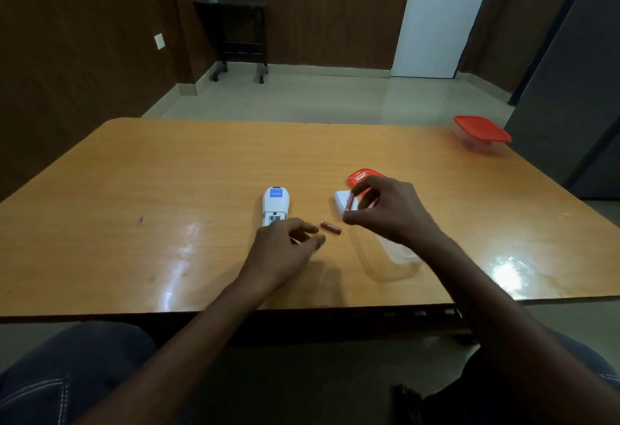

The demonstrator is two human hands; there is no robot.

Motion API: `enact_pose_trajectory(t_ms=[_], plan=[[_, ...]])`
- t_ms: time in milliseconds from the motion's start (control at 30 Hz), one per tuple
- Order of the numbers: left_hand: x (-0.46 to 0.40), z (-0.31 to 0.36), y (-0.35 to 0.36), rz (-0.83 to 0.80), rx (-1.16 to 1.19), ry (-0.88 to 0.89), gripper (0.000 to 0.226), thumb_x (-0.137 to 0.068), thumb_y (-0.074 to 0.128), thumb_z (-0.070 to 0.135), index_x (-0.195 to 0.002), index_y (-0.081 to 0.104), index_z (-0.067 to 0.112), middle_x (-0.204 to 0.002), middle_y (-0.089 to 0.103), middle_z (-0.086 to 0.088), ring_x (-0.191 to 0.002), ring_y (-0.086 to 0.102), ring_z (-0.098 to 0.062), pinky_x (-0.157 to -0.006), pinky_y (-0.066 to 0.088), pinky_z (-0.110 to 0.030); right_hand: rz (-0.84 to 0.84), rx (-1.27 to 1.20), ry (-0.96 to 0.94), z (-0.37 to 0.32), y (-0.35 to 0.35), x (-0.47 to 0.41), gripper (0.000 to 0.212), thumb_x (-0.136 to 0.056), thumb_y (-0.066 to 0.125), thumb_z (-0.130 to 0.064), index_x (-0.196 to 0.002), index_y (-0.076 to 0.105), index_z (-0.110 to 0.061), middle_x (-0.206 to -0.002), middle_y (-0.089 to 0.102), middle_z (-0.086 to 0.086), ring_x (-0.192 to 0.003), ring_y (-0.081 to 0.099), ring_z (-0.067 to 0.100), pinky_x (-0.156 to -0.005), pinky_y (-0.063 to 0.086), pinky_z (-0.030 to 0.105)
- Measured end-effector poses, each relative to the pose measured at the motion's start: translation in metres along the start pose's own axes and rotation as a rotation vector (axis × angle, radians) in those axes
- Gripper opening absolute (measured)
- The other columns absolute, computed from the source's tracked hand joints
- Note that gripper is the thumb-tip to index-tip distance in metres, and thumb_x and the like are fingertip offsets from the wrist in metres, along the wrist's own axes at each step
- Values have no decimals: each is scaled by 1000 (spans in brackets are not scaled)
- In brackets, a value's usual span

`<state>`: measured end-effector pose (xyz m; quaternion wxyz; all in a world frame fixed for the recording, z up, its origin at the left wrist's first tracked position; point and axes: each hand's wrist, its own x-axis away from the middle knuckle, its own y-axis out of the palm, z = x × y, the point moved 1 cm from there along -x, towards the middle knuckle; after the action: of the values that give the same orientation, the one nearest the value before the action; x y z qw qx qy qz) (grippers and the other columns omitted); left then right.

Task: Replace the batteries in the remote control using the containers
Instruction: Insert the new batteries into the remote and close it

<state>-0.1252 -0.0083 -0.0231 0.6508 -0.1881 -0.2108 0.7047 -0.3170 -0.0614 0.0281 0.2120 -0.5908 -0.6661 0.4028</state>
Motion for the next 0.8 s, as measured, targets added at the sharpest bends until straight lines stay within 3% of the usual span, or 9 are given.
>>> enact_pose_trajectory(t_ms=[67, 133, 267, 433, 567, 667, 800], plan=[[-2, 3, -13, -12, 437, -193, 26, -90, 73, 35, -108, 75, 16, -96, 76, -2, -85, 69, -15, -72, 61, -33, -130, -199, -47, -16, 15, 4, 38, -69, 88, -20, -102, 71, -21, -82, 74, -4, -74, 71, 13, -70, 61, 36], [-4, 0, -25, 27, 632, -277, 19, -89, 73, 30, -101, 75, 15, -96, 78, -8, -84, 71, -21, -69, 60, -34, -203, -239, -118, -28, 30, 5, 41, -70, 87, -16, -107, 71, -22, -83, 74, -5, -72, 70, 12, -69, 60, 31], [-4, -11, -43, 112, 778, -315, 23, -88, 74, 11, -110, 76, 3, -92, 76, -14, -79, 71, -23, -72, 64, -38, -248, -272, -233, -41, 57, 1, 38, -72, 85, -15, -107, 76, -24, -86, 74, -6, -66, 63, 3, -59, 45, 12], [-4, -24, -59, 168, 937, -342, 14, -89, 71, 8, -101, 76, 2, -82, 77, -10, -72, 72, -18, -65, 63, -29, -133, -332, -344, -52, 78, -2, 41, -75, 88, -21, -114, 76, -18, -88, 75, -10, -72, 67, 1, -63, 49, 12], [-6, -31, -65, 193, 1046, -416, 5, -89, 71, 8, -91, 73, 4, -70, 76, -6, -58, 72, -12, -53, 58, -22, 57, -351, -446, -64, 94, -1, 19, -79, 84, -12, -98, 81, -12, -75, 73, -9, -65, 67, -2, -60, 51, 13], [-7, -34, -65, 203, 964, -417, 6, -88, 73, 11, -88, 75, 5, -74, 77, -9, -58, 70, -15, -57, 59, -26, 175, -394, -390, -66, 101, -6, 13, -82, 77, -8, -95, 81, -9, -77, 75, -3, -66, 68, 4, -62, 54, 16], [-12, -45, -63, 311, 419, -321, 17, -84, 78, 21, -100, 78, 13, -90, 76, -4, -64, 64, -17, -61, 55, -27, 119, -421, -116, -58, 97, -27, 15, -88, 67, -12, -93, 81, -13, -79, 76, -5, -61, 70, 8, -57, 60, 30]])
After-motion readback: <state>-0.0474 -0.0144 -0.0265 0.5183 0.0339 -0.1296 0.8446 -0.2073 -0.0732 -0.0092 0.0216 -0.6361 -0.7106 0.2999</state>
